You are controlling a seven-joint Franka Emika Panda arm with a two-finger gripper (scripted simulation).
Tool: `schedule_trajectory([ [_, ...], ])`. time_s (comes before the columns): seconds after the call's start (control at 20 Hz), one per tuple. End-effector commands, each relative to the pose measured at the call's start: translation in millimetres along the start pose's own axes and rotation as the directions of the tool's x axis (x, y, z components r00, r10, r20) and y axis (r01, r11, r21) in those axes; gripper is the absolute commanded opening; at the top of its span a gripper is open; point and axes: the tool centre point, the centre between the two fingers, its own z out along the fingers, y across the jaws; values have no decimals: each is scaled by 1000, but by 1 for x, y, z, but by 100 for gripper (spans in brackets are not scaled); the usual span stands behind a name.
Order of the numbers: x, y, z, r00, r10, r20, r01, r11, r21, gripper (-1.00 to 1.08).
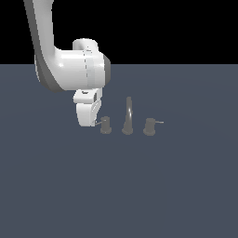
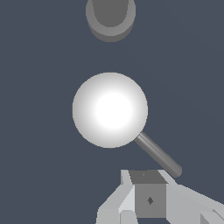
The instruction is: Turn on the faucet by rotating a designated handle.
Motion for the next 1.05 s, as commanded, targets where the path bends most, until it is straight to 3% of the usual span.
schedule_trajectory([
  [0.0,7,4,0,1000,4,-2,-4,1000,-3,-100],
  [0.5,42,28,-1,1000,10,-9,-10,1000,-12,-100],
  [0.55,42,28,-1,1000,10,-9,-10,1000,-12,-100],
  [0.6,20,26,-1,1000,-18,3,18,1000,-7,-100],
  [1.0,76,17,-1,1000,8,-9,-8,1000,-12,-100],
])
